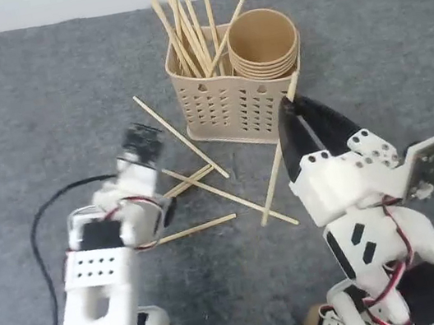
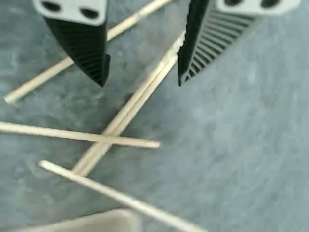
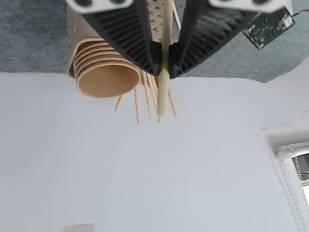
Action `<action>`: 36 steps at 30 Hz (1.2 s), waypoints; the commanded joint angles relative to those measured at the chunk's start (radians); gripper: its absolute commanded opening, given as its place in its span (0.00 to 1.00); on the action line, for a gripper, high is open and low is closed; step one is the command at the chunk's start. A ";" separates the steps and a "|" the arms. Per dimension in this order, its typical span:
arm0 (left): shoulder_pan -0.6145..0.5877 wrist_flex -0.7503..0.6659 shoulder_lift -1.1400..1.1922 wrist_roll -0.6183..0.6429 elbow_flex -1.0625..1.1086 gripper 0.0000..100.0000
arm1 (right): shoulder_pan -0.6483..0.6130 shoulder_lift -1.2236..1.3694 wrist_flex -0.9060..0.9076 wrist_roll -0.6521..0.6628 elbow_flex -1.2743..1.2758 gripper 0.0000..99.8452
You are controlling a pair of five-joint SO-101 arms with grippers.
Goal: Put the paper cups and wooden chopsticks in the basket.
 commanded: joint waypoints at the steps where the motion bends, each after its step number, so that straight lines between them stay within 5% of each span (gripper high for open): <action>1: 0.063 -0.126 -0.009 -0.109 0.038 0.22 | 0.019 -0.004 0.010 0.015 -0.043 0.01; 6: 0.069 -0.138 0.084 -0.133 0.007 0.22 | 0.019 -0.004 0.030 0.014 -0.040 0.01; 21: -0.017 -0.133 0.872 -0.310 -0.487 0.16 | 0.019 -0.004 0.001 0.014 -0.038 0.01; 29: -0.005 -0.037 0.885 -0.339 -0.499 0.00 | 0.019 -0.004 -0.004 0.012 -0.038 0.01; 36: -0.011 0.123 0.884 -0.385 -0.499 0.01 | 0.019 -0.005 -0.007 0.012 -0.038 0.01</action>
